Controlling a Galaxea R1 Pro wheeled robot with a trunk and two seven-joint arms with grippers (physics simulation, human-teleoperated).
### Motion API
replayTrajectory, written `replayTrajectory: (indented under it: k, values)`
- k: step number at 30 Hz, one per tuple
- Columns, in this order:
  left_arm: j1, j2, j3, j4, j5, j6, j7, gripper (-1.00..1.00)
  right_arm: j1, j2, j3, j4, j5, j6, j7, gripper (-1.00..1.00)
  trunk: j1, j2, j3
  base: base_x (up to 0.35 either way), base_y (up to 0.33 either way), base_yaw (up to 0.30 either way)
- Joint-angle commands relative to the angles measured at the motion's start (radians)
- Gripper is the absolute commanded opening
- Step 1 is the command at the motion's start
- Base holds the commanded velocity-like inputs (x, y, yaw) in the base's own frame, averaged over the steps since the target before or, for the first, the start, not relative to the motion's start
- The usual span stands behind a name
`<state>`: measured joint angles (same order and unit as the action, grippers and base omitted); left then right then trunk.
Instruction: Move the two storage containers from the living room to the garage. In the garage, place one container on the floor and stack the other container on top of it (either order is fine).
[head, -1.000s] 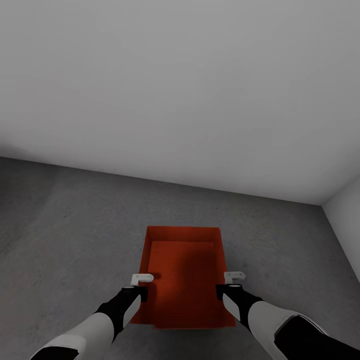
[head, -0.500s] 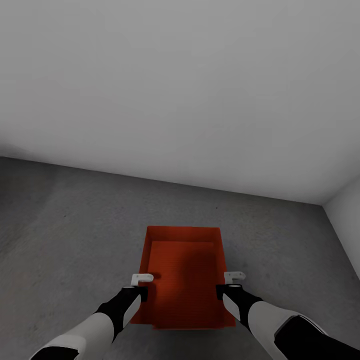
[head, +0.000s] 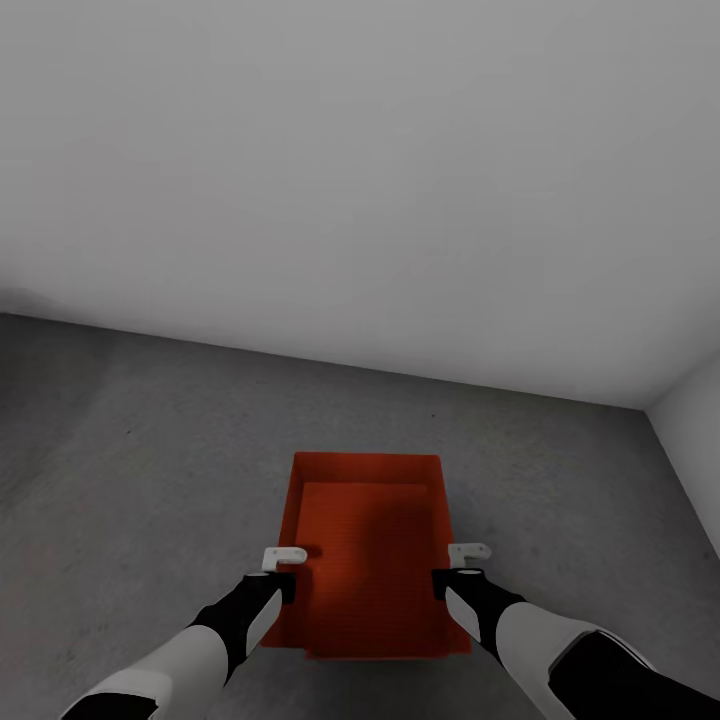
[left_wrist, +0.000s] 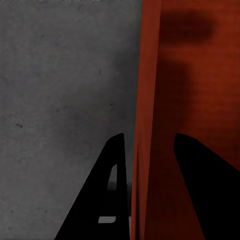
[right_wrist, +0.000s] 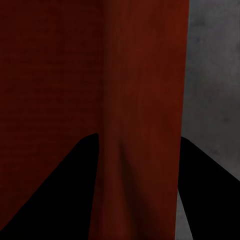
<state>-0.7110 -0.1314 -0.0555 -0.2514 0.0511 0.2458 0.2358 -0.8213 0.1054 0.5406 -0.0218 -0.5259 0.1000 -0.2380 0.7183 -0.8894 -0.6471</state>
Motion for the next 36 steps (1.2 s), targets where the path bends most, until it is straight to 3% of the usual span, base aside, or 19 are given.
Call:
replayTrajectory:
  k: [1,11,36]
  values:
    - [-0.001,-0.01,0.036,0.001,-0.005,0.007,0.005,-1.0,0.0,0.0,0.09,-0.003,0.01,-0.039,-0.043,-1.0,0.0,-0.001,-0.001,0.0,0.0,0.0]
    - [-0.001,-0.011,0.036,0.001,-0.005,0.01,0.005,-1.0,0.0,0.0,0.09,-0.003,0.01,-0.039,-0.043,-1.0,0.0,-0.001,-0.001,-0.112,0.0,0.0]
    - [-0.001,-0.011,0.036,0.001,-0.005,0.01,0.005,-1.0,0.0,0.0,0.09,-0.003,0.01,-0.039,-0.043,-1.0,0.0,-0.001,-0.001,-0.003,0.0,0.0]
